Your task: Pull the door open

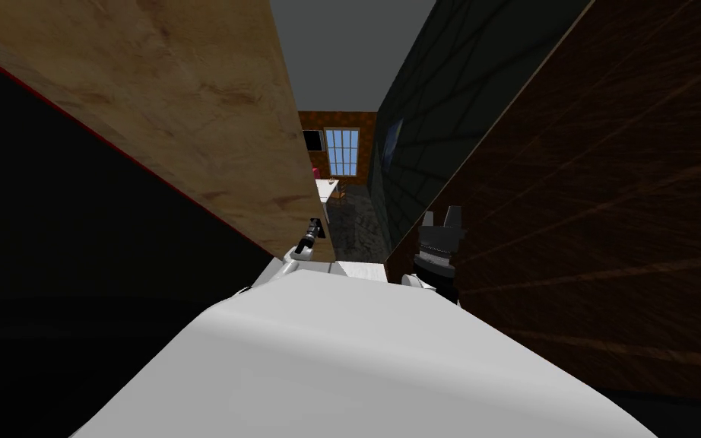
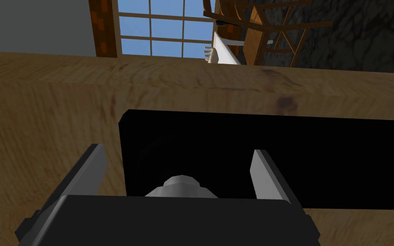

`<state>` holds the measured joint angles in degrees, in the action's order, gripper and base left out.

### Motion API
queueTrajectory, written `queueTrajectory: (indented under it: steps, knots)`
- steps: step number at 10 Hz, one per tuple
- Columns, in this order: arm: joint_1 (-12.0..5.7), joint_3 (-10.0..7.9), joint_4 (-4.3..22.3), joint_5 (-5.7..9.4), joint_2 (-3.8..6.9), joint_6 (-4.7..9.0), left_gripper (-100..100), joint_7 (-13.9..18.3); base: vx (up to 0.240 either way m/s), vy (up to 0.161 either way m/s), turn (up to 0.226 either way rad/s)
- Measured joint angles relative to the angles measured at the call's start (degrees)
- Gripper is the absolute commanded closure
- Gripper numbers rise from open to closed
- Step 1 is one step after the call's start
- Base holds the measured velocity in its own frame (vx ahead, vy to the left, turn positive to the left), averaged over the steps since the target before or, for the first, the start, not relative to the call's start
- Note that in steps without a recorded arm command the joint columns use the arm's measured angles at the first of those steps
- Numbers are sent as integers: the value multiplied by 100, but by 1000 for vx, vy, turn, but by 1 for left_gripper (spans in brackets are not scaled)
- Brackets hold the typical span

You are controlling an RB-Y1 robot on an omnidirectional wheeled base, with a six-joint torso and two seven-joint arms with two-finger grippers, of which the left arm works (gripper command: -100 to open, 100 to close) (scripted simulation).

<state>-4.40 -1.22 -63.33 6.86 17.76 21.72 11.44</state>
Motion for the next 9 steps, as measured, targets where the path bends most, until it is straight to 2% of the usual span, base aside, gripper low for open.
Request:
queueTrajectory:
  steps: [5,6,9]
  knots:
    - [13,21,-2,-8,-14,-14,100,-12,-19,2,-5]
    - [16,21,-1,-8,-14,-13,100,-12,-118,67,-125]
    - [51,149,-83,-3,131,40,100,118,-182,87,-122]
